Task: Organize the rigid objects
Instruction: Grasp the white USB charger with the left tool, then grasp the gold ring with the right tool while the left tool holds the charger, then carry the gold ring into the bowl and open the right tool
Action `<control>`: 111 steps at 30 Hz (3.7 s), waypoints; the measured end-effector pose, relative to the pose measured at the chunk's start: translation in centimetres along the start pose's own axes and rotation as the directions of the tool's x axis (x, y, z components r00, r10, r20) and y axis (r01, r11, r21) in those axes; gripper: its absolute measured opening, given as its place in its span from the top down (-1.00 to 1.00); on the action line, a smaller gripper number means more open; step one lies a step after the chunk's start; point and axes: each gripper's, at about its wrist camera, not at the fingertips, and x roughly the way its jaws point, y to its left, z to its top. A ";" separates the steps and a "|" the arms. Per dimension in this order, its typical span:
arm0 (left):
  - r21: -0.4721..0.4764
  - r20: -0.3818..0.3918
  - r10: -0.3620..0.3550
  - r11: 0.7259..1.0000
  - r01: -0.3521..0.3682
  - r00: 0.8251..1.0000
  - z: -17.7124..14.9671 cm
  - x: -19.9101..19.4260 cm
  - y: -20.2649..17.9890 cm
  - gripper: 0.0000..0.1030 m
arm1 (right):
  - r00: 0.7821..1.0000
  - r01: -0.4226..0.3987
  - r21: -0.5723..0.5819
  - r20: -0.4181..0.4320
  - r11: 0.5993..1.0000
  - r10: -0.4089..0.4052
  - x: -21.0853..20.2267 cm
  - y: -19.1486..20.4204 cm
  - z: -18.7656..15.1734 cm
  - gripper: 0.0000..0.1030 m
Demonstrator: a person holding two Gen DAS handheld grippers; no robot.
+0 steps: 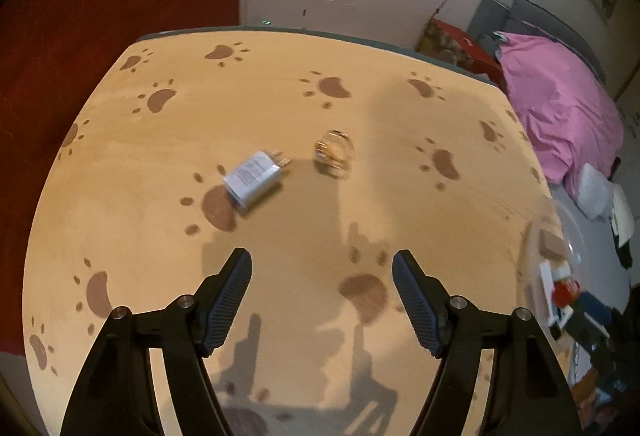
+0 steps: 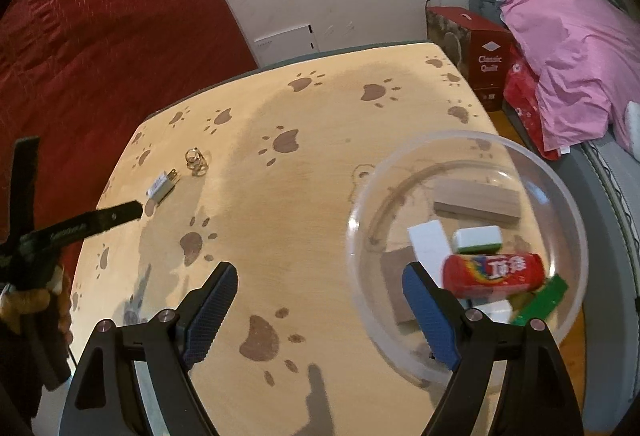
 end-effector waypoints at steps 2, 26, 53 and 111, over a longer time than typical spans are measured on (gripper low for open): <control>-0.020 -0.010 0.008 1.000 -0.008 1.000 0.8 1.1 1.4 -0.43 | 1.000 0.003 0.001 -0.007 1.000 -0.003 0.6 0.6 0.2 -0.70; 0.027 -0.049 0.006 1.000 -0.004 0.999 5.1 8.6 5.6 -0.32 | 0.998 0.016 -0.029 -0.052 0.999 -0.017 5.7 7.3 1.7 -0.70; 0.022 0.021 -0.017 1.000 0.016 1.000 2.7 4.0 9.5 0.08 | 0.997 -0.056 -0.178 -0.061 0.982 0.045 13.4 14.6 7.3 -0.70; 0.012 0.040 -0.024 1.000 0.024 0.999 -2.8 -2.5 6.7 0.08 | 0.999 -0.012 -0.242 -0.047 0.970 0.000 11.9 14.6 7.8 0.34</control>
